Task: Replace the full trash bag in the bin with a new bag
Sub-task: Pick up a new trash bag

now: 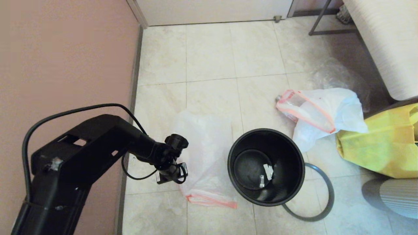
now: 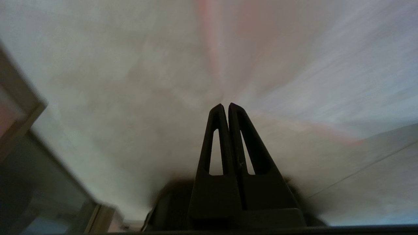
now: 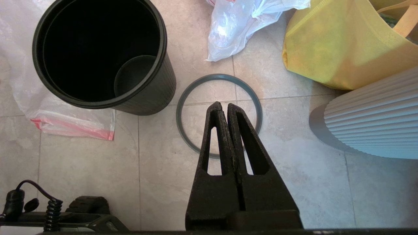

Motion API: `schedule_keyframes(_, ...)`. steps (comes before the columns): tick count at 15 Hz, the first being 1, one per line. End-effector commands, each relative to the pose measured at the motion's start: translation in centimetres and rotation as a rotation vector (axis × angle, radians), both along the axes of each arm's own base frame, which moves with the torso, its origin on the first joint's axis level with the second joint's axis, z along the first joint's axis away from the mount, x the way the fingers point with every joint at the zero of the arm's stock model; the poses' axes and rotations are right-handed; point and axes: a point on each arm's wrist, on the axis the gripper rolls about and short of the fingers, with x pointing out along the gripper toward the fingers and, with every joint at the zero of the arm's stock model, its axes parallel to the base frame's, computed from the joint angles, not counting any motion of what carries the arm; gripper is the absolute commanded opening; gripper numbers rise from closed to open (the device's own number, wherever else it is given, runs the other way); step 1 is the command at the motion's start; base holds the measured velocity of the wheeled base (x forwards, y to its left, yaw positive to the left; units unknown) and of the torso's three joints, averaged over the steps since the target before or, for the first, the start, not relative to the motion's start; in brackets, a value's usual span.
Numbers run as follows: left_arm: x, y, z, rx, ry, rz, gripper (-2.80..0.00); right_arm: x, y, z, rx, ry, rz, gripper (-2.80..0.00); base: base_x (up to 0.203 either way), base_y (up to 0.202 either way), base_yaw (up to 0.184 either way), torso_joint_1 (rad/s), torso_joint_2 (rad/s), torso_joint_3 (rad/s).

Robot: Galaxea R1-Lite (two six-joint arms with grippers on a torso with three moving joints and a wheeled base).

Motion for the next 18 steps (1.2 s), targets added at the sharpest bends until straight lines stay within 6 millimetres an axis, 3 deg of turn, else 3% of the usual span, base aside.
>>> schedule_keyframes(1,-1.5,0.1,0.6,-0.005,-0.011,-0.004,-2.8,0.0,0.0,0.0,0.0,0.001,0.001,-2.8,0.0,0.0,0.0,0.0,0.0,0.0)
schedule_keyframes(4,-3.8,-1.0,-0.8,-0.005,-0.018,-0.056,-2.8,0.0,0.0,0.0,0.0,0.001,0.001,-2.8,0.0,0.0,0.0,0.0,0.0,0.0)
schedule_keyframes(6,-3.7,-1.2,-2.8,-0.006,0.028,-0.086,-2.8,0.0,0.0,0.0,0.0,0.001,0.001,-2.8,0.0,0.0,0.0,0.0,0.0,0.0)
schedule_keyframes(9,-3.1,-1.2,-4.1,0.004,0.034,-0.133,-2.8,0.0,0.0,0.0,0.0,0.001,0.001,-2.8,0.0,0.0,0.0,0.0,0.0,0.0)
schedule_keyframes(10,-2.7,-0.9,-5.1,0.026,0.042,-0.152,0.0,0.0,0.0,0.0,0.0,0.001,0.001,-2.8,0.0,0.0,0.0,0.0,0.0,0.0)
schedule_keyframes(14,-2.1,0.2,-6.8,0.087,0.074,-0.203,0.0,0.0,0.0,0.0,-0.001,0.001,0.001,-2.8,0.0,0.0,0.0,0.0,0.0,0.0)
schedule_keyframes(18,-2.0,0.1,-8.0,0.108,0.098,-0.25,0.0,0.0,0.0,0.0,0.0,0.001,0.001,-2.8,0.0,0.0,0.0,0.0,0.0,0.0)
